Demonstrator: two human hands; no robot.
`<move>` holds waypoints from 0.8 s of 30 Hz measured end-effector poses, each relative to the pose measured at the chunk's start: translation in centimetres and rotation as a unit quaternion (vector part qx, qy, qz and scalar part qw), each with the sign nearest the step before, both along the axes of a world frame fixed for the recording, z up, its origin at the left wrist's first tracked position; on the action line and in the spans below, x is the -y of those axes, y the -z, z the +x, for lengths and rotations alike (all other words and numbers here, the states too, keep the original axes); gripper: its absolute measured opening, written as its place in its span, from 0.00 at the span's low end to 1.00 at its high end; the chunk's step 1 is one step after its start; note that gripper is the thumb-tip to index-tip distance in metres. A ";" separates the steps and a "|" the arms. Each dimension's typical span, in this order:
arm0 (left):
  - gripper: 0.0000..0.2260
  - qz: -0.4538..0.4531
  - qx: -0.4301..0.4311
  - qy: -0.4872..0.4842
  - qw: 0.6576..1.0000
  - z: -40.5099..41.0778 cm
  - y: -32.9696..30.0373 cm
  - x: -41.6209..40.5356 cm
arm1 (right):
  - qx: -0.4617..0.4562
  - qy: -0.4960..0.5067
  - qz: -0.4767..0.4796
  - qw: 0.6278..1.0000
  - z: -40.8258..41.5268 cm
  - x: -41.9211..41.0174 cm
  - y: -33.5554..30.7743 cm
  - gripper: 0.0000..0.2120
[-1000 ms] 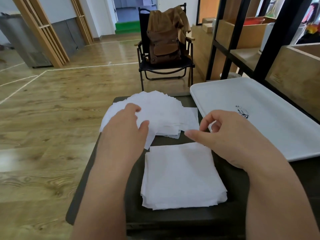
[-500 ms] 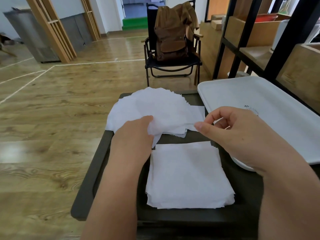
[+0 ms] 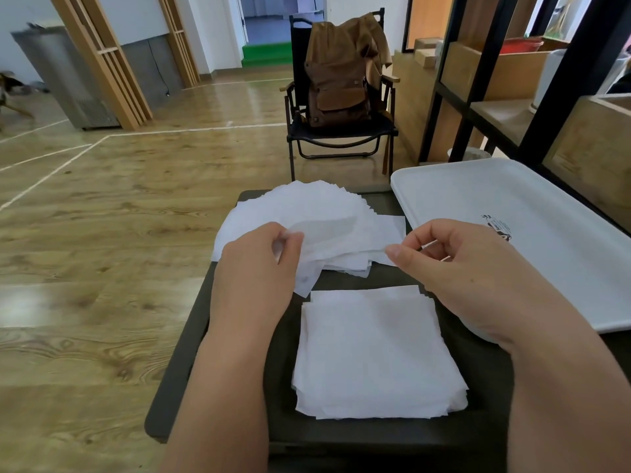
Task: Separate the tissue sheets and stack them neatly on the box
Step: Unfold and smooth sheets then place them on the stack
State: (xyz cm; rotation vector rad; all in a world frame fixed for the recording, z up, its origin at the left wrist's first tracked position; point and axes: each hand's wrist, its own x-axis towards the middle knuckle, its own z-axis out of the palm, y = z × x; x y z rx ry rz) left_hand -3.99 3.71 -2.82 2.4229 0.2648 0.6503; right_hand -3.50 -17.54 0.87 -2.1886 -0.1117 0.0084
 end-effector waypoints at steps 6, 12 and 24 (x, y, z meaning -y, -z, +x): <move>0.11 -0.308 0.059 0.117 0.942 -1.6 -3.0 0.5 | -0.008 -0.014 0.021 1.000 -0.1 -0.6 -0.1 0.11; 0.11 -0.479 0.085 0.198 0.851 -2.7 -4.5 0.8 | -0.031 -0.062 0.157 0.985 -0.2 -1.6 -0.2 0.15; 0.11 -0.441 0.078 0.132 0.884 -2.9 -4.3 1.6 | 0.030 -0.109 0.254 0.961 -0.8 -2.0 -1.0 0.18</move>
